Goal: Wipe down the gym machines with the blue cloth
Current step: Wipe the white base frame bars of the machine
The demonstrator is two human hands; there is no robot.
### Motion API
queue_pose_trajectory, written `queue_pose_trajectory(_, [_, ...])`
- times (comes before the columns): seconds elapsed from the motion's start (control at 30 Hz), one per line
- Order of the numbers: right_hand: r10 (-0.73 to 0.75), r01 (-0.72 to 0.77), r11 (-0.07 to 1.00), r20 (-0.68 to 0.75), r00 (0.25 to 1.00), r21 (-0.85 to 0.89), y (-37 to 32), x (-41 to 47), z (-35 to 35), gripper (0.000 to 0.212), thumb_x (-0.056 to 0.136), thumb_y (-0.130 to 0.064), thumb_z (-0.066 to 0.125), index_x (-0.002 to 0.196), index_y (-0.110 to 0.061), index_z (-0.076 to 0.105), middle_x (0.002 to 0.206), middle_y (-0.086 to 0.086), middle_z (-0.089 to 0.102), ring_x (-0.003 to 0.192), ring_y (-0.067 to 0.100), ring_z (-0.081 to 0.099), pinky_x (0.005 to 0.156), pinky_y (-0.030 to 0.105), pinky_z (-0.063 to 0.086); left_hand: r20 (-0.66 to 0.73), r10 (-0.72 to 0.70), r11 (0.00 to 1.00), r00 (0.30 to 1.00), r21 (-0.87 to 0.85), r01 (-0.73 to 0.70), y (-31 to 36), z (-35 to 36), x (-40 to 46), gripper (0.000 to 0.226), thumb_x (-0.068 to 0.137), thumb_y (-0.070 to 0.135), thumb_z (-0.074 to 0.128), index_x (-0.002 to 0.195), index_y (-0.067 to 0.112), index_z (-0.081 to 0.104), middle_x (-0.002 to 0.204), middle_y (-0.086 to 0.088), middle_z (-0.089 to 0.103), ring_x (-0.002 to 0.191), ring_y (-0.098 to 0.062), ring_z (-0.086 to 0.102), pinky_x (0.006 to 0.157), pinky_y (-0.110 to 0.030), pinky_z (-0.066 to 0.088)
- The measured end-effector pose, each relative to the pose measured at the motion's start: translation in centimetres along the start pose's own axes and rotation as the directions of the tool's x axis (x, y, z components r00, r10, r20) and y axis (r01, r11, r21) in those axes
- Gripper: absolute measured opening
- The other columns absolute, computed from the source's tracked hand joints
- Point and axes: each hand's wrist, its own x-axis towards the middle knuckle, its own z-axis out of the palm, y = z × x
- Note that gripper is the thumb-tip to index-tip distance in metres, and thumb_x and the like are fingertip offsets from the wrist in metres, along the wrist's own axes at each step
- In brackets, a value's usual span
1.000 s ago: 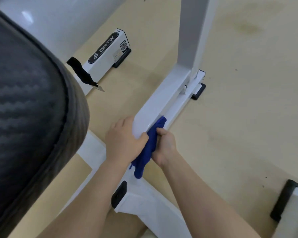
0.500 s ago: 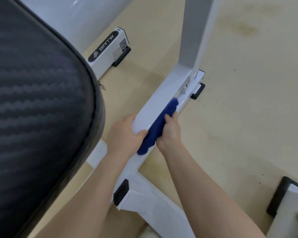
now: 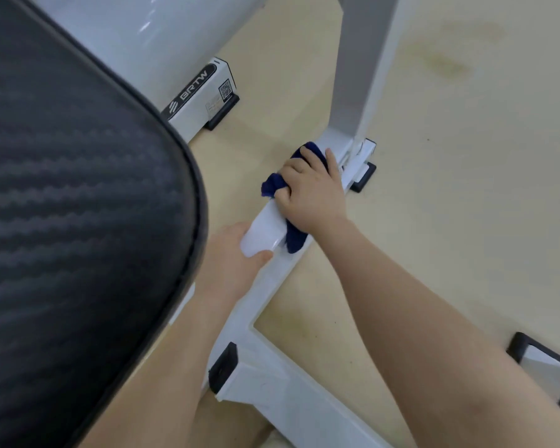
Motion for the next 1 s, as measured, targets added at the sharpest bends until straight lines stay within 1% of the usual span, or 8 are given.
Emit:
queue_pose_trajectory(0.2, [-0.039, 0.073, 0.974, 0.154, 0.987, -0.216, 2.7, 4.7, -3.7, 0.037, 0.083, -0.029, 0.025, 0.093, -0.014, 0.056, 0.102, 0.005, 0.06, 0.107, 0.025, 0.046, 0.107, 0.032, 0.02, -0.007, -0.03, 0.999, 1.0, -0.016, 0.03, 0.5, -0.3, -0.3, 0.042, 0.084, 0.021, 0.066, 0.122, 0.007, 0.054, 0.112, -0.001, 0.056, 0.101, -0.018, 0.052, 0.078, -0.022, 0.035])
queue_pose_trajectory(0.37, [-0.465, 0.49, 0.861, 0.178, 0.867, -0.137, 1.0, -0.6, -1.1, 0.046, 0.071, -0.028, 0.027, 0.09, -0.011, 0.065, 0.085, 0.004, 0.064, 0.086, 0.028, 0.056, 0.098, 0.035, 0.031, 0.035, 0.0, 1.0, 0.999, 0.005, 0.0, 1.4, -0.7, -0.1, 0.038, 0.086, 0.017, 0.064, 0.121, 0.006, 0.054, 0.109, -0.006, 0.058, 0.087, -0.012, 0.046, 0.056, -0.017, 0.031])
queue_pose_trajectory(0.57, [-0.131, 0.148, 0.974, 0.103, 0.986, -0.174, 4.1, 4.1, -3.8, 0.075, 0.065, -0.038, 0.003, 0.103, -0.007, 0.059, 0.109, 0.007, 0.061, 0.112, 0.027, 0.046, 0.104, 0.032, 0.022, 0.129, -0.032, 0.998, 0.991, 0.065, 0.024, 1.7, -1.0, -0.3, 0.043, 0.091, 0.015, 0.058, 0.131, 0.007, 0.046, 0.121, -0.001, 0.053, 0.102, -0.013, 0.047, 0.067, -0.01, 0.033])
queue_pose_trajectory(0.7, [-0.365, 0.368, 0.929, 0.069, 0.928, -0.043, -0.1, -1.4, -0.7, 0.046, 0.072, -0.025, 0.029, 0.09, -0.005, 0.066, 0.09, 0.008, 0.066, 0.095, 0.032, 0.057, 0.097, 0.038, 0.035, 0.228, -0.031, 0.999, 0.973, 0.024, 0.026, 3.0, -0.7, -0.4, 0.016, 0.096, -0.001, 0.042, 0.096, 0.009, 0.054, 0.079, 0.0, 0.043, 0.083, 0.0, 0.047, 0.059, -0.003, 0.031])
queue_pose_trajectory(0.77, [-0.463, 0.464, 0.885, 0.039, 0.886, -0.041, -0.5, -3.1, 0.0, 0.042, 0.074, -0.023, 0.034, 0.096, -0.009, 0.068, 0.098, 0.005, 0.068, 0.101, 0.031, 0.059, 0.096, 0.035, 0.032, 0.161, -0.064, 0.998, 0.985, -0.015, 0.067, 3.0, -0.9, -1.2, 0.019, 0.094, 0.006, 0.048, 0.113, 0.006, 0.053, 0.109, -0.01, 0.056, 0.108, -0.013, 0.046, 0.065, -0.001, 0.033])
queue_pose_trajectory(0.83, [-0.369, 0.37, 0.925, 0.03, 0.929, -0.092, 0.0, -2.8, -0.2, 0.047, 0.079, -0.027, 0.03, 0.106, -0.012, 0.065, 0.116, 0.004, 0.064, 0.118, 0.028, 0.052, 0.103, 0.036, 0.026, 0.13, -0.055, 0.998, 0.99, 0.03, 0.051, 2.4, -0.8, -1.2, 0.049, 0.093, 0.011, 0.052, 0.136, -0.002, 0.035, 0.139, -0.014, 0.043, 0.126, -0.015, 0.031, 0.086, -0.012, 0.026])
queue_pose_trajectory(0.93, [-0.034, 0.035, 0.999, 0.045, 0.998, -0.038, -1.0, -2.4, -0.2, 0.058, 0.082, -0.03, 0.018, 0.123, -0.014, 0.056, 0.144, 0.003, 0.044, 0.139, 0.027, 0.027, 0.114, 0.038, 0.007, 0.209, -0.083, 0.996, 0.974, 0.055, 0.073, 0.8, -0.9, -2.2, 0.051, 0.095, 0.01, 0.048, 0.14, -0.001, 0.026, 0.141, -0.005, 0.036, 0.133, -0.018, 0.03, 0.095, -0.014, 0.02])
queue_pose_trajectory(1.0, [-0.094, 0.096, 0.995, 0.077, 0.993, -0.019, -3.3, -4.8, 1.2, 0.058, 0.081, -0.03, 0.02, 0.125, -0.013, 0.055, 0.144, 0.005, 0.043, 0.139, 0.031, 0.028, 0.112, 0.039, 0.005, 0.069, -0.097, 0.994, 0.993, 0.048, 0.094, -0.7, -1.1, -3.7, 0.056, 0.091, 0.016, 0.053, 0.141, 0.005, 0.031, 0.138, -0.001, 0.037, 0.132, -0.022, 0.032, 0.104, -0.019, 0.024])
